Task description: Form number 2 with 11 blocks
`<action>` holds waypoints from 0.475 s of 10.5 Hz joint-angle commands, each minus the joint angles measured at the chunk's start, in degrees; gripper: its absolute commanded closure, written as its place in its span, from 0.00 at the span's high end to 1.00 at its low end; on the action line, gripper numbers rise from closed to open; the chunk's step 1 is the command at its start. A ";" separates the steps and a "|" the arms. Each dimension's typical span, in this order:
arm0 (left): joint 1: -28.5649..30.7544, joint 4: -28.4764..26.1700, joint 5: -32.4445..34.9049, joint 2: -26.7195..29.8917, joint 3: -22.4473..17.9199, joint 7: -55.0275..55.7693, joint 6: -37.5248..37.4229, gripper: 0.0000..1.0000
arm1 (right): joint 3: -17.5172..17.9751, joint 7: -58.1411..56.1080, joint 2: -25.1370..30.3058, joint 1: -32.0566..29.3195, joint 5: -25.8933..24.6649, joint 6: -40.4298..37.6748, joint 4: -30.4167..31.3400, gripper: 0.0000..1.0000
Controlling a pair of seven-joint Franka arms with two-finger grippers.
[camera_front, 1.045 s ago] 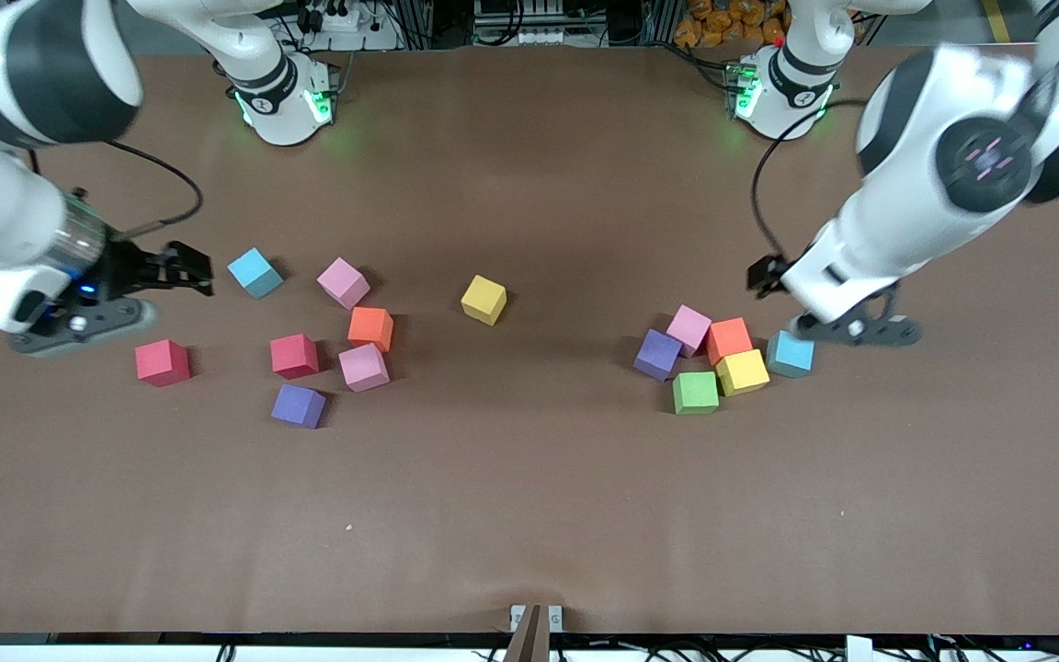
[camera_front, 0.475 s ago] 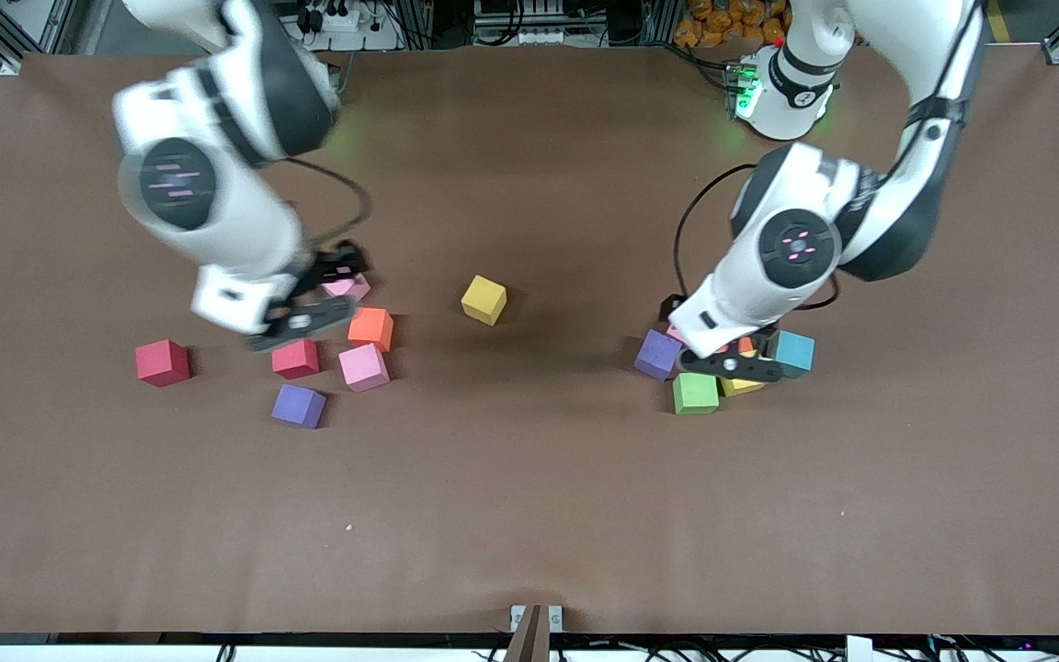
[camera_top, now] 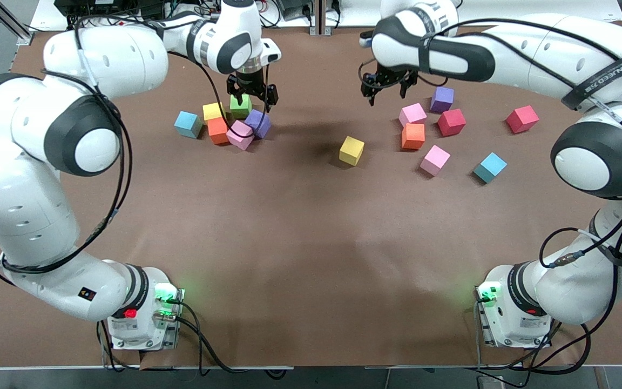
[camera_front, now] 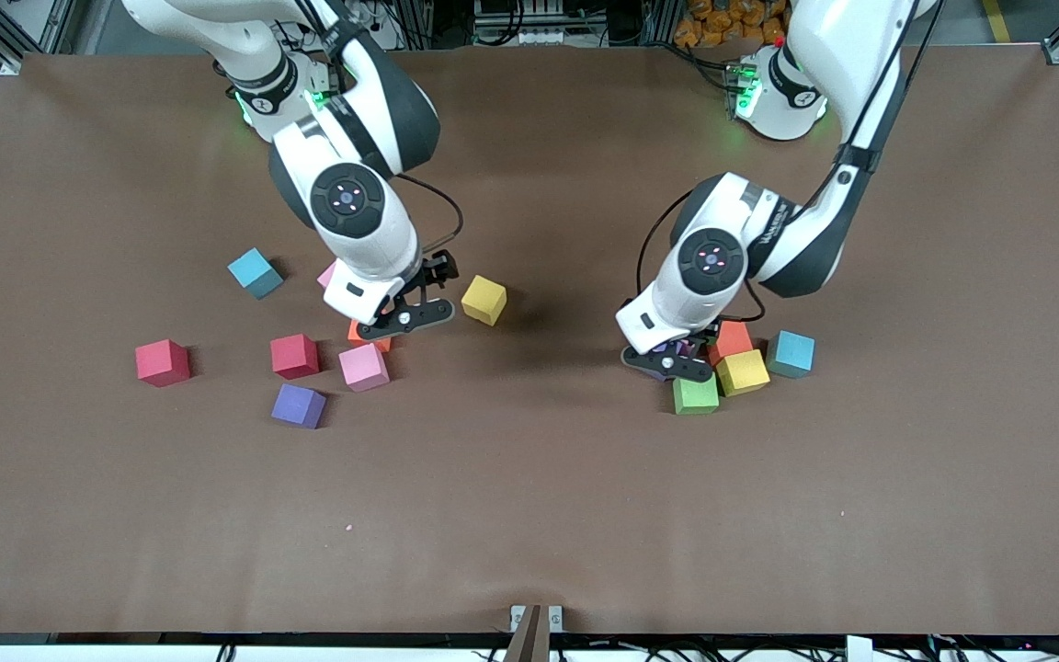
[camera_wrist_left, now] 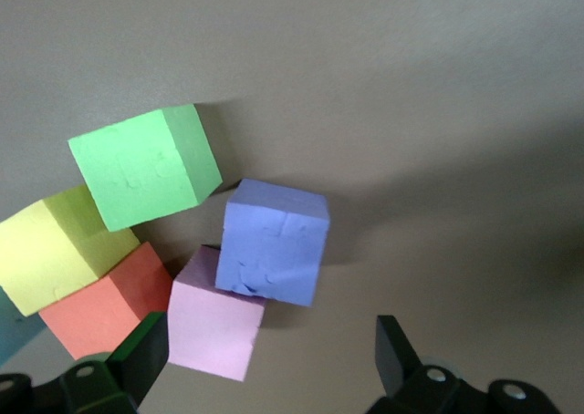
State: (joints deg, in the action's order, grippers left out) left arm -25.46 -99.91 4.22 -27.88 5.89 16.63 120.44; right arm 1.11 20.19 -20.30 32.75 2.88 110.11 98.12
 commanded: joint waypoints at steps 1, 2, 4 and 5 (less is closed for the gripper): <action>0.24 0.24 2.99 -1.04 0.09 -2.99 1.54 1.00 | -0.41 5.98 1.40 0.74 2.30 7.98 8.28 1.00; 0.15 0.24 3.08 -1.91 0.09 -3.35 2.33 1.00 | -0.41 9.91 1.32 1.17 3.88 9.75 10.32 1.00; 0.06 0.06 3.08 -3.05 0.09 -3.62 4.53 1.00 | -0.41 21.06 -0.25 2.57 5.99 10.30 10.43 1.00; 0.06 0.06 3.08 -3.67 0.17 -3.80 5.23 1.00 | -0.49 25.20 -1.31 3.45 7.05 12.56 10.43 1.00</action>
State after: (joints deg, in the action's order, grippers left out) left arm -25.41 -99.93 5.68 -30.62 5.84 13.42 124.15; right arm 1.12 38.96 -20.80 34.38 7.67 120.35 108.19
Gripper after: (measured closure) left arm 0.000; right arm 0.000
